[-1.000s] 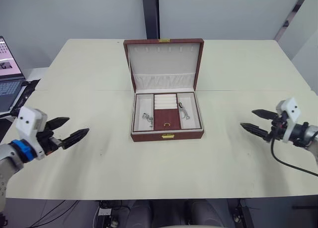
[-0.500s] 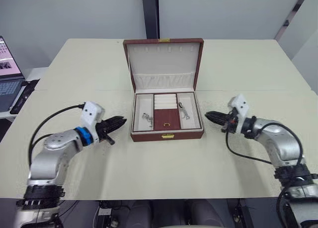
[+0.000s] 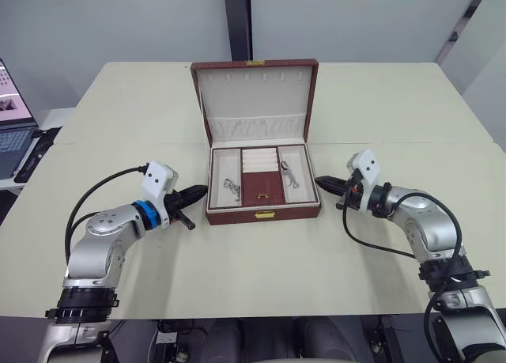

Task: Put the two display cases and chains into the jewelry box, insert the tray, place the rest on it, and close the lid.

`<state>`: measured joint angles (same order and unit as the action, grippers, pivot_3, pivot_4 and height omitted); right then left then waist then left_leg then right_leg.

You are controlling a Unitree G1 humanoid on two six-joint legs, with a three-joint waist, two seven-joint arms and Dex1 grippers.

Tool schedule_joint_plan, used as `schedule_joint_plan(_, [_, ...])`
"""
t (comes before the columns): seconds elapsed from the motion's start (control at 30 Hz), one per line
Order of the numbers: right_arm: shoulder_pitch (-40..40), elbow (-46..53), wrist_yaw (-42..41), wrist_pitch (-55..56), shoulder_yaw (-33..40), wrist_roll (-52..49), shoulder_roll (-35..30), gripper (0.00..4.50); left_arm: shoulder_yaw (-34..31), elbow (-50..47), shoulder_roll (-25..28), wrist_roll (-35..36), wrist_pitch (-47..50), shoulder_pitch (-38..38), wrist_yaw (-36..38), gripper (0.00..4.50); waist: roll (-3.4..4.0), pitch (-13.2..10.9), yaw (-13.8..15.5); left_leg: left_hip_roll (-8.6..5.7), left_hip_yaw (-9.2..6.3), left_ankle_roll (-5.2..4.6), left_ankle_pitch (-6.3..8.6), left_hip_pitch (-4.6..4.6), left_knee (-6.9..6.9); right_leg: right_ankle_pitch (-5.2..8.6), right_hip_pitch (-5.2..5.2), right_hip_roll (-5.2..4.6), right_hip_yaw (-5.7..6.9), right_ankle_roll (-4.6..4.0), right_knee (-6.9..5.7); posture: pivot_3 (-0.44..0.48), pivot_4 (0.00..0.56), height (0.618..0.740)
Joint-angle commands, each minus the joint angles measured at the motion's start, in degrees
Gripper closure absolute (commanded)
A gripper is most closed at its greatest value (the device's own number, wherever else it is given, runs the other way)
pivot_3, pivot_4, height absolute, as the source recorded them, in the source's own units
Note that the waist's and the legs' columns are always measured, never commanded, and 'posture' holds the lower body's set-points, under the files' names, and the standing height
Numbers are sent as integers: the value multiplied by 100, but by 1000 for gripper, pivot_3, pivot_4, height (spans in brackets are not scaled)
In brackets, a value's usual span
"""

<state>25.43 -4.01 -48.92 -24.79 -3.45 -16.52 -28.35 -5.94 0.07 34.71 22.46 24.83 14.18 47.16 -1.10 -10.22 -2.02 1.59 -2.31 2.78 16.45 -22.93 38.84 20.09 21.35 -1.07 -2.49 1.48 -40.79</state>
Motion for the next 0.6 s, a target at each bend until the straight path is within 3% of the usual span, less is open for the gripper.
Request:
schedule_joint_plan(0.03, [-222, 724, -408, -245, -243, -337, 15, 4500, 315, -676, -100, 249, 125, -184, 314, 4487, 0, 0, 16, 0, -2, 0, 0, -1, -1, 0, 0, 0, 1, 0, 1, 0, 150, 740])
schedule_joint_plan(0.6, [-1778, 2978, -172, -1447, 89, -1026, -424, 4500, -140, -2232, 113, 572, 740, -1516, 200, 4487, 0, 2, 12, 1, -11, -1, 1, 4, -6, 1, -11, 1, -3, 0, 9, 0, 150, 740])
